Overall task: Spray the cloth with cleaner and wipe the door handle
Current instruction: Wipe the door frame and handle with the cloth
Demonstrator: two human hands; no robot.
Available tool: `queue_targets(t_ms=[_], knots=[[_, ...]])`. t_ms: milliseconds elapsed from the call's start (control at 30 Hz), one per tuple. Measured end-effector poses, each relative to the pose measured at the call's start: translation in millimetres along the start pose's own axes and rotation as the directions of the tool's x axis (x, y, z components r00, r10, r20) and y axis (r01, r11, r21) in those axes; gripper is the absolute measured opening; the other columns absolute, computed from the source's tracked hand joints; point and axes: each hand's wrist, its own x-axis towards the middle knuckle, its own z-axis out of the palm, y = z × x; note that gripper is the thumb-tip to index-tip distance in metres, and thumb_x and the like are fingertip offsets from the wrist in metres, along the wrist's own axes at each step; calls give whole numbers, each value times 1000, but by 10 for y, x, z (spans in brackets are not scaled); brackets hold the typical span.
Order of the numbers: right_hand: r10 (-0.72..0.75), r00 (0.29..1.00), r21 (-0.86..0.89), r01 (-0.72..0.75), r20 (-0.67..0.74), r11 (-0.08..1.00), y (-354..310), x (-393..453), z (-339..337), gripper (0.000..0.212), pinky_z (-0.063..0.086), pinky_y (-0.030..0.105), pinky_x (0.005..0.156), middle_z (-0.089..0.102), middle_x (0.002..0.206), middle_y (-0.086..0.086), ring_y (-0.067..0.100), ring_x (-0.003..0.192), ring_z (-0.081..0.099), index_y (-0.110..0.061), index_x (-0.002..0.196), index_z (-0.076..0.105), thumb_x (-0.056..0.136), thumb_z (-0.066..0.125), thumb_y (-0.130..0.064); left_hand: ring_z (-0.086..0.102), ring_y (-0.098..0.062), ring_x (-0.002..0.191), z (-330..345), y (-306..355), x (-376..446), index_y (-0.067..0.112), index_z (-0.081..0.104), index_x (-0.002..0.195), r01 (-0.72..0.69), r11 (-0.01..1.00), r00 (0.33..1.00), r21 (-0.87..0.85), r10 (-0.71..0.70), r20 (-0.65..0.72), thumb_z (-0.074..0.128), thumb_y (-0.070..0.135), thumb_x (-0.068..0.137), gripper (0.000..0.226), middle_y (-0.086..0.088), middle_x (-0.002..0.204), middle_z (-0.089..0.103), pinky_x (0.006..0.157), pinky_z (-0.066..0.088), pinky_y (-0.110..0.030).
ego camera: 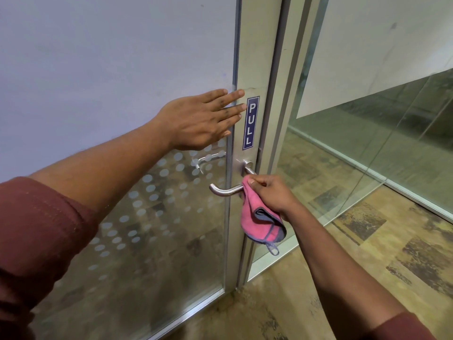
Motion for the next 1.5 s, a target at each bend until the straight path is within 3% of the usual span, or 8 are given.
queue_targets(t_ms=[200, 467, 600, 900, 1100, 1333, 1400, 1500], knots=[[-17, 994, 238, -10, 111, 971, -110, -185, 259, 22, 49, 10, 82, 72, 113, -9, -5, 94, 67, -13, 115, 74, 100, 58, -15, 12, -32, 156, -38, -6, -9, 3, 30, 155, 25, 999, 1000, -48, -25, 4, 8, 39, 107, 64, -17, 165, 26, 127, 17, -46], [-71, 997, 731, 51, -3, 681, -384, -477, -103, 21, 60, 35, 76, 77, 96, 18, 28, 87, 75, -13, 107, 74, 99, 56, -18, 14, -33, 156, -89, 68, 29, 2, 33, 154, 72, 985, 997, -154, -72, 6, 10, 42, 105, 68, -17, 164, 29, 127, 15, -46], [21, 996, 823, 62, -90, 564, -427, -604, -283, 44, 41, 66, 105, 59, 115, 41, 52, 108, 59, 6, 120, 56, 95, 60, -31, 14, -34, 156, -179, 235, 165, 0, 35, 153, 73, 970, 997, -233, -75, 0, 10, 41, 105, 68, -17, 163, 30, 127, 15, -46], [169, 933, 636, 78, -319, 768, -287, -913, -758, 56, 54, 60, 90, 63, 119, 37, 53, 96, 67, -12, 131, 44, 84, 61, 12, 32, -34, 150, -388, 936, 662, 4, 44, 150, 187, 809, 972, -557, -233, -12, 29, 38, 106, 58, -15, 155, 47, 123, 22, -46], [212, 865, 622, 138, -455, 771, 41, -952, -1350, 60, 57, 36, 71, 77, 108, 7, 23, 89, 72, -20, 134, 42, 84, 65, 5, 47, -33, 138, -375, 1635, 1120, 11, 24, 159, 435, 272, 796, -858, -561, 226, 40, 33, 105, 61, -17, 151, 50, 110, 44, -47], [281, 796, 592, 118, -536, 797, 489, -1065, -2176, 37, 59, 30, 73, 78, 103, 5, 23, 97, 74, -20, 114, 72, 87, 59, 3, 47, -35, 138, -356, 2442, 2003, 17, 33, 157, 564, -204, 688, -800, -420, 592, 43, 46, 102, 63, -14, 145, 57, 111, 39, -38], [303, 767, 594, 124, -566, 795, 618, -1101, -2413, 38, 58, 30, 72, 76, 106, 7, 25, 97, 73, -22, 113, 72, 87, 59, 4, 58, -26, 120, -393, 2684, 2283, 30, 63, 128, 577, -441, 593, -687, -352, 724, 47, 42, 102, 33, 9, 115, 74, 96, 45, -18], [324, 733, 615, 161, -598, 772, 794, -1199, -2785, 39, 58, 34, 78, 75, 110, 7, 25, 101, 72, -23, 115, 71, 90, 59, 5, 45, -18, 91, -528, 3080, 2693, 35, 46, 69, 548, -642, 578, -536, -173, 798, 42, 37, 103, 35, 15, 68, 54, 67, 38, -13]])
